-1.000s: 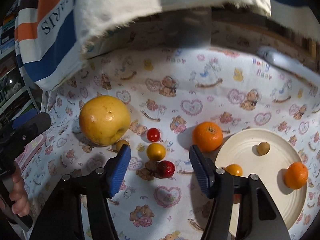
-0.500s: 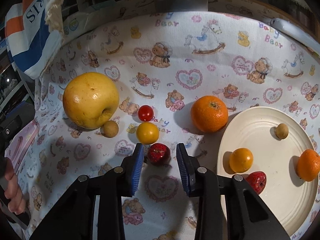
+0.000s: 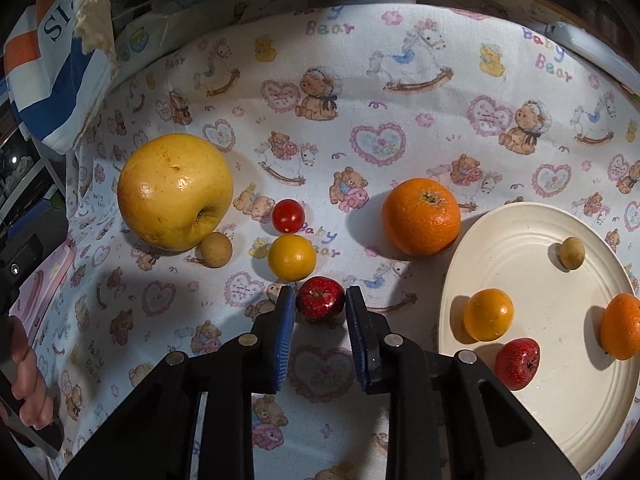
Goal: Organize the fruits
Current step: 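Close the left gripper on the large yellow grapefruit while the right gripper holds the red fruit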
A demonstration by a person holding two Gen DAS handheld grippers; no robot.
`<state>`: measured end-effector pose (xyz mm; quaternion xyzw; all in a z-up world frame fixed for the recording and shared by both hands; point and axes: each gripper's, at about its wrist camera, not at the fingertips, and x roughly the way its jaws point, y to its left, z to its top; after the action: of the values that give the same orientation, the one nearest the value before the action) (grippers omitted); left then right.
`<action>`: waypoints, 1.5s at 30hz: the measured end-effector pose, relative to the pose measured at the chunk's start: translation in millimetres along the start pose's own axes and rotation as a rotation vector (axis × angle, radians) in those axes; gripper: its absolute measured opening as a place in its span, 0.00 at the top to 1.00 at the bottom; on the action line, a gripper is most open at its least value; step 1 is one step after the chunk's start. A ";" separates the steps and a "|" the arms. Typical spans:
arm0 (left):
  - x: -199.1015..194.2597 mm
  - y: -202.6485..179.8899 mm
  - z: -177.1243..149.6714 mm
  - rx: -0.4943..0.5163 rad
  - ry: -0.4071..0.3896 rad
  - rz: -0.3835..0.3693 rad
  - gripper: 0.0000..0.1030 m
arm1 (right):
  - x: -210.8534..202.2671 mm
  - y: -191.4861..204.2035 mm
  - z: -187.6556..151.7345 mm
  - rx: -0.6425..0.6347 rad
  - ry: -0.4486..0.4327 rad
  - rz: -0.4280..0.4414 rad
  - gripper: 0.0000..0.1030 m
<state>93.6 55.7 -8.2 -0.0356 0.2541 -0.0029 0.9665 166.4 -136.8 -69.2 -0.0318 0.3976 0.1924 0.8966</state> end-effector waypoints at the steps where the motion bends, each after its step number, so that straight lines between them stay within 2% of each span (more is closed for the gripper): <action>1: -0.2 0.4 0.1 0.000 -0.001 -0.001 0.01 | -1.5 -0.6 0.0 0.002 -0.007 -0.002 0.74; 5: -1.0 0.9 0.4 0.001 -0.003 -0.002 0.01 | -11.3 -1.8 0.2 0.015 -0.062 -0.009 0.74; 10: -2.4 0.6 2.3 0.008 0.001 -0.014 0.01 | -34.6 -1.9 0.9 0.029 -0.206 -0.039 0.74; 16: 4.3 -7.9 15.1 0.080 0.043 -0.065 0.01 | -48.2 -7.1 0.9 0.054 -0.290 -0.073 0.74; 22: 46.3 -13.8 30.3 0.123 0.221 -0.098 0.01 | -47.5 -11.6 1.1 0.064 -0.293 -0.080 0.74; 25: 62.0 -20.6 33.8 0.156 0.278 -0.097 0.01 | -47.4 -14.7 0.1 0.073 -0.294 -0.088 0.74; 30: 85.4 -39.1 28.9 0.251 0.345 -0.037 0.01 | -46.2 -21.4 0.4 0.106 -0.288 -0.095 0.74; 32: 93.7 -41.6 26.1 0.259 0.367 -0.016 0.01 | -45.7 -22.9 1.2 0.111 -0.289 -0.097 0.74; 45: 102.0 -45.5 22.2 0.251 0.364 -0.007 0.02 | -44.2 -24.5 3.0 0.113 -0.281 -0.100 0.74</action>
<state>194.0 9.4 -35.8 0.0853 0.4219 -0.0440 0.9016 150.6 -172.9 -37.5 0.0261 0.2765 0.1272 0.9522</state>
